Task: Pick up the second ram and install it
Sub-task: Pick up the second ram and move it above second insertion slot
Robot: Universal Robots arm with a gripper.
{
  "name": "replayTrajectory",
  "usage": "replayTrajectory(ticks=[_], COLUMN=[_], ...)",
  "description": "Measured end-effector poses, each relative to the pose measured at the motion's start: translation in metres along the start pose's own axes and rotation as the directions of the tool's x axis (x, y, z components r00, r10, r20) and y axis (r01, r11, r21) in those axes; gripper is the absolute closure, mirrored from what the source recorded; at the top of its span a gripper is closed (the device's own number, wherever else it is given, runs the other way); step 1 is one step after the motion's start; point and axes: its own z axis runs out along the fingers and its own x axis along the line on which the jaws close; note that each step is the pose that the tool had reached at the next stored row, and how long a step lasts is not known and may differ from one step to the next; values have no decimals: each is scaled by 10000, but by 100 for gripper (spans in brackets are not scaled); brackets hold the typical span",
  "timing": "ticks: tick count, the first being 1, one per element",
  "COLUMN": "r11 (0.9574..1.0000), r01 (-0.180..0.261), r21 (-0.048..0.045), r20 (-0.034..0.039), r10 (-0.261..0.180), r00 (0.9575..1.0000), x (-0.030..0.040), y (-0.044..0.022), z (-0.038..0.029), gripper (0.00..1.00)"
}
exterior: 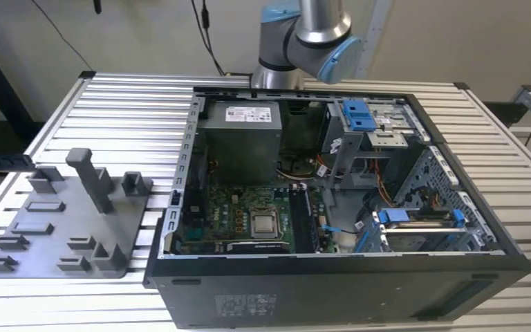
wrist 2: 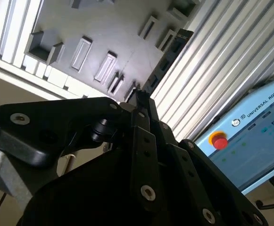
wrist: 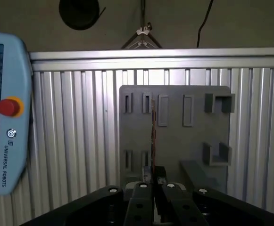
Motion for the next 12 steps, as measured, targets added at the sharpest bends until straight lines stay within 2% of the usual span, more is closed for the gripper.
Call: replayTrajectory(ticks=[12], r11=[10000], r01=[0], r21=[0], r20=[1], r10=[0], r00=[10000], x=[1], y=[-9], z=[-237], gripper=[86])
